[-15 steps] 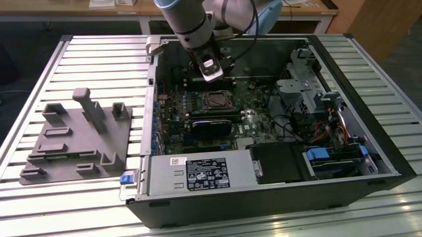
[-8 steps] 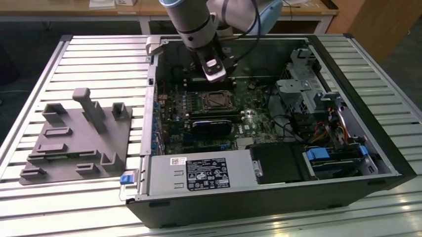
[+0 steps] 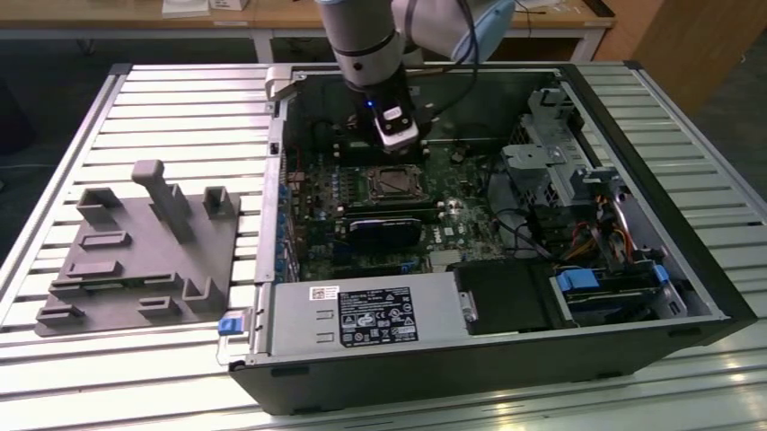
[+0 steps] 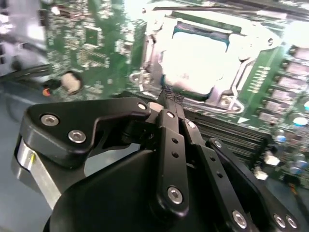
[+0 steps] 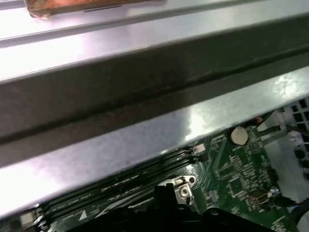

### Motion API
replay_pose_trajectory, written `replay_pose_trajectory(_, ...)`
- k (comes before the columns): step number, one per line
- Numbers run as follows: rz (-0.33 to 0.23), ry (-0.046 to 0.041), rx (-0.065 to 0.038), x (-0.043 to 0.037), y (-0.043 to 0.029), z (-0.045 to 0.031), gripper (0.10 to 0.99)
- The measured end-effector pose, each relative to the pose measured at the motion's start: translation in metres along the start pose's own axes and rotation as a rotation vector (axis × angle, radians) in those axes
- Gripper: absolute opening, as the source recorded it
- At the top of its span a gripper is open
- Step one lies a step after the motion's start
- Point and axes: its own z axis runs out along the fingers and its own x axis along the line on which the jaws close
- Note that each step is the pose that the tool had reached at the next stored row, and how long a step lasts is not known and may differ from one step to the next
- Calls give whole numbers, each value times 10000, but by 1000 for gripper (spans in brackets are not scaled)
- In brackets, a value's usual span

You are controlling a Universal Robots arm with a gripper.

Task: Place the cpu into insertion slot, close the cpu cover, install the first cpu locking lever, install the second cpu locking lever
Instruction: 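Install the first cpu locking lever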

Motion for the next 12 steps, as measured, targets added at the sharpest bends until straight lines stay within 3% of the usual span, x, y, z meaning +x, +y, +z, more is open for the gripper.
replay_pose_trajectory(1, 4, 131, 74, -8, 2, 3, 106)
replay_pose_trajectory(2, 9, 193, 103, -13, 3, 6, 106)
replay_pose_trajectory(9, 32, 475, 242, -58, -17, 22, 106)
replay_pose_trajectory(12, 35, 688, 379, -83, -18, 31, 106)
